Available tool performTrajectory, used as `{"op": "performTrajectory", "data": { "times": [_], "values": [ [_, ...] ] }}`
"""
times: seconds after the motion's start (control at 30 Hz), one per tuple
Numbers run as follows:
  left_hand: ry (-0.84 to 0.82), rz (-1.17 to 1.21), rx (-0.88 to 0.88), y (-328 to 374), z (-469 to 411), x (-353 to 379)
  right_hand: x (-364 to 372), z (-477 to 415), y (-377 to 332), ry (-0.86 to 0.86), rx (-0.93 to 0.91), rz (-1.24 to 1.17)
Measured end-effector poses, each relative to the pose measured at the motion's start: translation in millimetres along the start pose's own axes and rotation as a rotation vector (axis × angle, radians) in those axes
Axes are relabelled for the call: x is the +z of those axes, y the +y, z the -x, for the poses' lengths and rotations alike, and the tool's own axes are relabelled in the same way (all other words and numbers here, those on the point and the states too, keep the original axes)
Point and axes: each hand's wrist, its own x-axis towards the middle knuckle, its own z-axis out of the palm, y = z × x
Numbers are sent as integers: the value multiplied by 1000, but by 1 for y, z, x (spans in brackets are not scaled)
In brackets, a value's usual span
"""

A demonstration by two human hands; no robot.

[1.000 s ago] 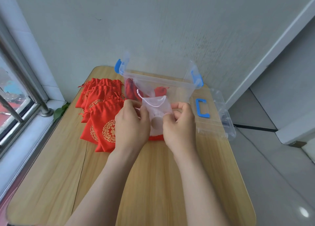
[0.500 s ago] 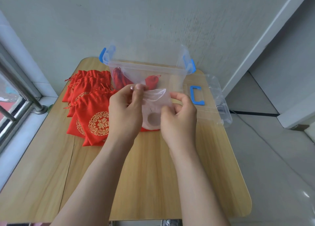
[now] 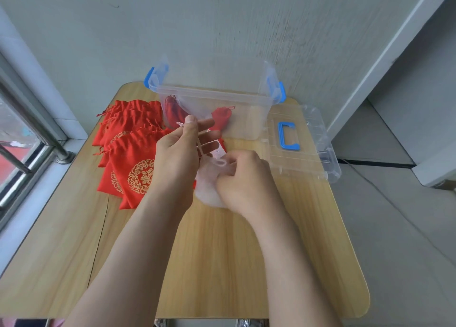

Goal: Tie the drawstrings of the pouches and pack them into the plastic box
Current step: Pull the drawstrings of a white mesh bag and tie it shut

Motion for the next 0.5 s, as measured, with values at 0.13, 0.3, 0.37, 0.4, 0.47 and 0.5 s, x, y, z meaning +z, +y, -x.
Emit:
{"op": "performTrajectory", "data": {
  "times": [0.13, 0.3, 0.37, 0.4, 0.47, 0.5],
  "values": [
    [-121, 31, -54, 0, 3, 1, -7, 0, -3, -116, -111, -125],
    [-271, -42, -1, 0, 4, -1, -3, -3, -1, -78, -237, -213],
    [-319, -39, 11, 2, 5, -2, -2, -4, -1, -43, -232, -271],
    [-341, -43, 17, 2, 5, -2, -3, -5, -1, -20, -216, -305],
    [-380, -87, 48, 3, 6, -4, -5, -7, -1, 32, -149, -391],
    [-398, -123, 73, 2, 6, -4, -7, -8, -1, 58, -102, -454]
  ]
}}
